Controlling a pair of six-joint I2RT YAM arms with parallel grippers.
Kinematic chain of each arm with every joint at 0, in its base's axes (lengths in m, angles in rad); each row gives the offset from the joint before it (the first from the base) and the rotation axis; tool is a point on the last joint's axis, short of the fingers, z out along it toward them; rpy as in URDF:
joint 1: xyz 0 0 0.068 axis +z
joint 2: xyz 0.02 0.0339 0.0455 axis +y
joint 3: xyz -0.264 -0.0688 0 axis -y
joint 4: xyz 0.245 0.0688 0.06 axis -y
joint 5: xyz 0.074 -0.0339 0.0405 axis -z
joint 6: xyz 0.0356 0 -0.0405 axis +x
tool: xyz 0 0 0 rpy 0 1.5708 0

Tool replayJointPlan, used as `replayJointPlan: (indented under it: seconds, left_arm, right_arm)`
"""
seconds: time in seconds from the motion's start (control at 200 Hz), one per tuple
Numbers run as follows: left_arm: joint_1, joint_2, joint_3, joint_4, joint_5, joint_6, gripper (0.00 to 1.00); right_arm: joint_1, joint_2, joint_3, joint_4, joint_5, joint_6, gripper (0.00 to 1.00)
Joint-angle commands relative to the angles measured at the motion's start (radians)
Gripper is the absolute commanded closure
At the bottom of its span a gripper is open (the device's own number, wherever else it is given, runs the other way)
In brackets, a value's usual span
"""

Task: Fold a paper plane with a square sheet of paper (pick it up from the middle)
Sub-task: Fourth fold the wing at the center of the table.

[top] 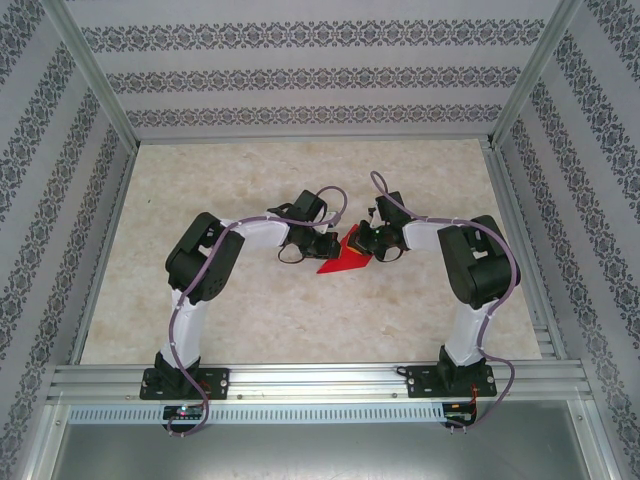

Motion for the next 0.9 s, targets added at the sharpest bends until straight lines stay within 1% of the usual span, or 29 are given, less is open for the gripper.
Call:
replayJointPlan:
  seconds: [0.0,0.125,0.425,0.505,0.719,0.894]
  left_arm:
    - [-0.013,0.037,-0.007,-0.193,-0.076,0.049,0.94]
    - [-0.012,0.036,-0.011,-0.233,-0.097,0.063,0.95]
    - [-0.013,0.033,-0.016,-0.223,-0.087,0.061,0.96]
    - [-0.014,0.033,-0.018,-0.213,-0.074,0.061,0.95]
    - [-0.017,0.032,-0.013,-0.189,-0.062,0.060,0.96]
    - [-0.018,0.033,-0.012,-0.169,-0.065,0.046,0.96]
  right_arm:
    - [-0.051,0.033,-0.029,-0.046,0.072,-0.040,0.96]
    - [-0.104,0.020,-0.037,-0.022,0.068,-0.046,0.95]
    - [-0.229,0.011,-0.031,-0.008,0.092,-0.045,0.94]
    - [-0.245,-0.003,-0.012,-0.014,0.096,-0.052,0.94]
    - [-0.231,-0.124,-0.002,-0.029,0.079,-0.056,0.93]
    - [-0.123,-0.182,-0.043,-0.025,0.069,-0.013,0.92]
